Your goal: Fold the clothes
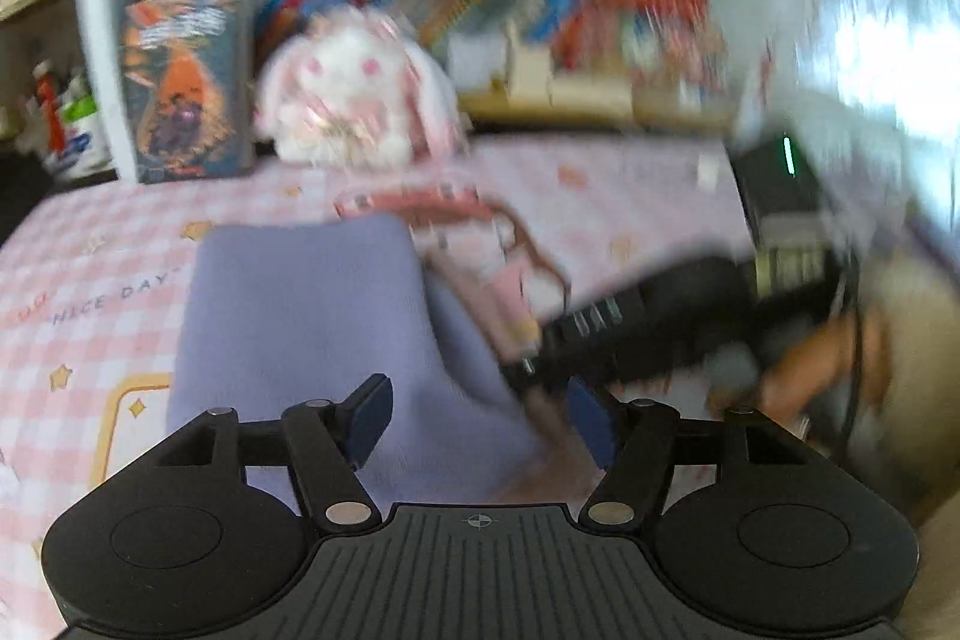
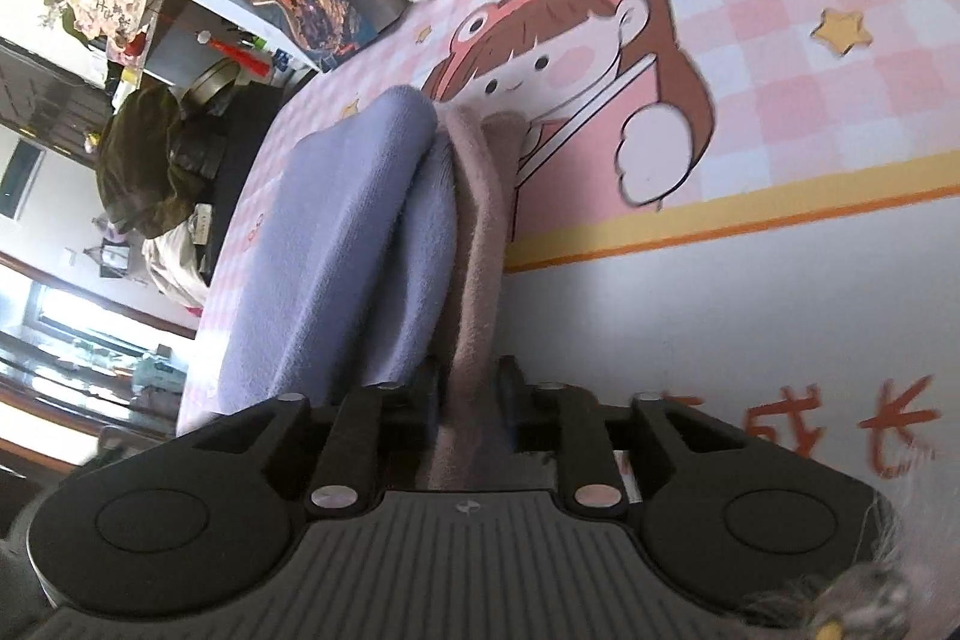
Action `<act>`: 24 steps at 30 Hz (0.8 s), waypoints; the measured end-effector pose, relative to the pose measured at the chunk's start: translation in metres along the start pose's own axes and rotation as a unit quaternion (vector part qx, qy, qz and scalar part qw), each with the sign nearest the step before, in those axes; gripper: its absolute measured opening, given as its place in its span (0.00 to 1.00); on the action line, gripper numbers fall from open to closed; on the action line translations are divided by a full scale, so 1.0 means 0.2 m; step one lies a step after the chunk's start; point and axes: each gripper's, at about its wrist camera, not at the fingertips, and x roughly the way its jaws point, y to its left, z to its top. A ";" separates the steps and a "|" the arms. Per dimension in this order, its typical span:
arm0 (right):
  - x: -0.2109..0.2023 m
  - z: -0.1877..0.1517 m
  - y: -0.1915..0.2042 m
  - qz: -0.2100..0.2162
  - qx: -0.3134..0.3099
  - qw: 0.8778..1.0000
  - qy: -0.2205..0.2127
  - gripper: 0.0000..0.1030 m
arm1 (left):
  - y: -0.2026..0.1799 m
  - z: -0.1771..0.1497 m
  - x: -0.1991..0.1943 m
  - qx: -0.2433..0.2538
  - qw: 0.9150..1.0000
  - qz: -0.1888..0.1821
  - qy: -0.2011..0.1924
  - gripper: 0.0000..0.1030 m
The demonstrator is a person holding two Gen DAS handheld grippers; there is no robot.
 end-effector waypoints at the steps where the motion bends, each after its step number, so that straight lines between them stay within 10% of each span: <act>1: -0.03 0.01 0.01 -0.001 -0.006 1.000 -0.009 0.30 | 0.05 0.02 -0.03 -0.031 0.999 0.005 -0.020 0.64; 8: -0.12 0.05 0.17 0.075 -0.066 0.994 -0.036 0.57 | 0.26 0.00 0.07 -0.117 0.985 0.130 0.011 0.61; 24: 0.06 0.01 0.19 0.019 -0.053 0.998 0.025 0.59 | 0.22 -0.12 0.13 -0.109 0.985 0.122 0.061 0.60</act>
